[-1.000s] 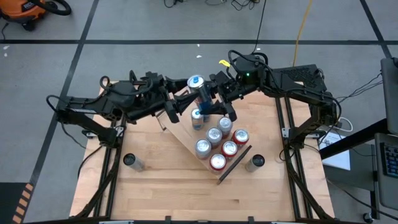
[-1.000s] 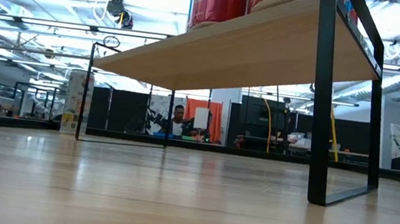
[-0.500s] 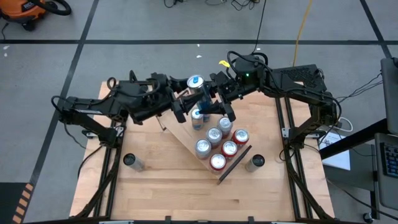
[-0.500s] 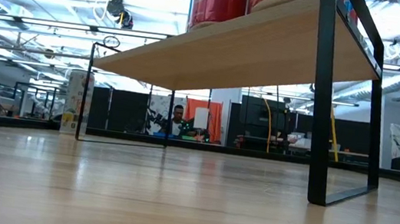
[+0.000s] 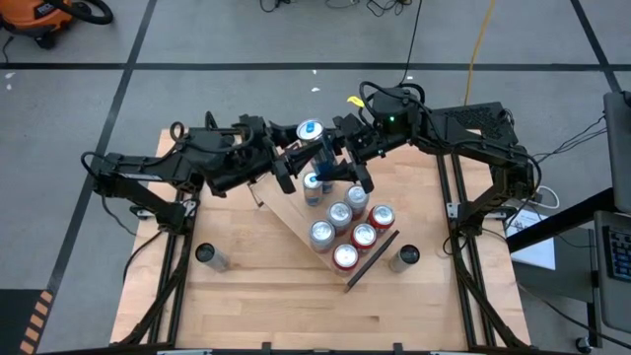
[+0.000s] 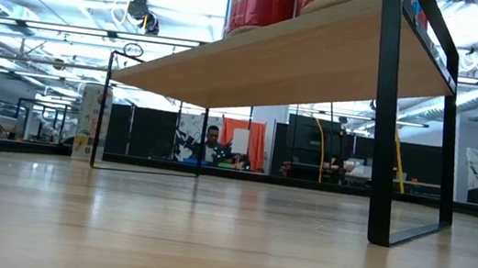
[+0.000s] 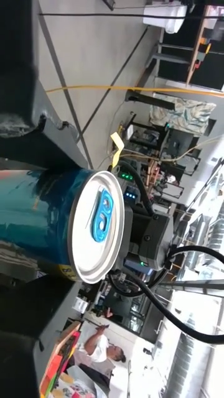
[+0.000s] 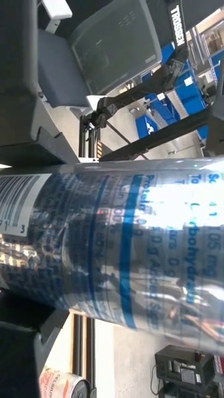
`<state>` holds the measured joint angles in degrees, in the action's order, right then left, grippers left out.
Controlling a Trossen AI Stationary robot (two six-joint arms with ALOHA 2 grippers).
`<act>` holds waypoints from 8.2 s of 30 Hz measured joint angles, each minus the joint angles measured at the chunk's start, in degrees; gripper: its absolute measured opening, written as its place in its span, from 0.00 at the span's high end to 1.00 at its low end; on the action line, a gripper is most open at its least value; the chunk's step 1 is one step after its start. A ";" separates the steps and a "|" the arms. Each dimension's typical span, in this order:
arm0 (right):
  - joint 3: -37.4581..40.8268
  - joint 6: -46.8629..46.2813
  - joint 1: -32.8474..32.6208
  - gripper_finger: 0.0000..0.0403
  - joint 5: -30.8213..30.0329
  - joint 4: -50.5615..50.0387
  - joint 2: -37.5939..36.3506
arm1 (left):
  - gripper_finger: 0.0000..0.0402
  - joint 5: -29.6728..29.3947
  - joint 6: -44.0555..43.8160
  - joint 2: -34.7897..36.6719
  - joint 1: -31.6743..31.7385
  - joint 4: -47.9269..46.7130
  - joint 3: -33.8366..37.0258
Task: Place canned beverage on shelf
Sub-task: Put the blue soda can on the shelf aligned with the other blue soda can, then put the bottom right white yellow soda can on the shelf
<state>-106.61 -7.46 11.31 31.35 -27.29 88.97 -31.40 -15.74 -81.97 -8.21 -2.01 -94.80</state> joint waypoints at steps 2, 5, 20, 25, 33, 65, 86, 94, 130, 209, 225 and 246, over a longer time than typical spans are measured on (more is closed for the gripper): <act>0.00 0.24 0.00 0.45 0.09 -0.04 0.00 | 0.36 0.00 0.20 0.00 0.00 -0.12 0.00; 0.00 -0.17 0.00 0.45 0.08 -0.04 0.00 | 0.39 0.00 0.25 0.00 -0.06 -0.21 0.00; -0.04 -3.89 0.22 0.26 3.38 -2.31 -0.75 | 0.41 -0.04 -0.41 1.55 -1.72 -0.40 0.11; -0.04 -2.29 0.67 0.25 3.39 -8.58 -2.50 | 0.41 -0.44 -2.09 3.98 -4.41 -6.39 0.09; -0.04 1.29 2.01 0.25 2.96 -16.75 -8.18 | 0.41 -8.00 -7.71 12.42 -11.66 -23.78 0.00; -0.04 -8.90 2.21 0.25 -6.05 -20.26 -16.87 | 0.41 -23.69 1.17 11.67 -15.09 -6.04 27.74; -0.02 -7.02 2.21 0.25 -5.94 -20.11 -16.85 | 0.41 -24.82 4.15 11.19 -15.91 13.21 43.81; 0.00 -9.67 2.21 0.25 -5.85 -20.12 -16.85 | 0.41 -22.63 8.26 11.21 -13.45 28.63 52.31; 0.00 -9.44 2.21 0.25 -7.62 -20.12 -16.71 | 0.41 -14.55 8.58 10.82 -9.15 25.48 52.81; 0.00 -11.26 2.05 0.25 -9.04 -21.05 -15.63 | 0.66 -19.29 -13.95 9.30 -15.41 6.01 52.63; -0.02 -10.30 2.08 0.25 -9.07 -21.04 -13.83 | 0.82 -15.56 -13.56 9.27 -13.51 5.83 52.63; -0.04 -24.28 -12.30 0.25 -20.41 -47.19 -21.56 | 0.82 -12.21 -22.43 16.59 -20.11 -1.89 46.92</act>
<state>-106.65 -31.74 -0.98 10.94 -74.48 67.41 -43.61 -38.16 -65.39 -28.32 -3.90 -47.89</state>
